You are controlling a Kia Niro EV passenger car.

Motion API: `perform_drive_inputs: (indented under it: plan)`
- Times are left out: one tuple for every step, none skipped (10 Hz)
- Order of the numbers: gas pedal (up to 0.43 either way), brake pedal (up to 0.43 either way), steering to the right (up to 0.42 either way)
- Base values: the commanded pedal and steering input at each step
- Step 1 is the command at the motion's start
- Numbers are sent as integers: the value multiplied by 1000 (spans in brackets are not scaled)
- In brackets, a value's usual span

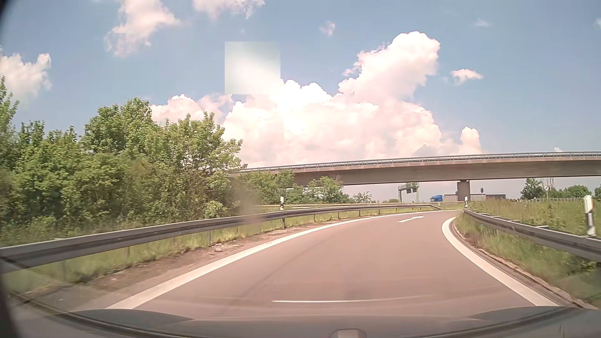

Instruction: Follow the waypoints while adhering to traffic rules and regulations

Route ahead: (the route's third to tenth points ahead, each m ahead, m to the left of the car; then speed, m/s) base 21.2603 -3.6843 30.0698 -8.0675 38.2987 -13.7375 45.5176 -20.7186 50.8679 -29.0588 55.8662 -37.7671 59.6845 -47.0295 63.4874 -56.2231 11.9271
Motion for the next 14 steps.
perform_drive_inputs:
  plan:
    - [47,0,85]
    - [47,0,85]
    - [67,0,85]
    - [67,0,85]
    - [67,0,85]
    - [67,0,85]
    - [67,0,85]
    - [67,0,85]
    - [67,0,85]
    - [67,0,85]
    - [67,0,85]
    - [67,0,84]
    - [67,0,85]
    - [67,0,85]
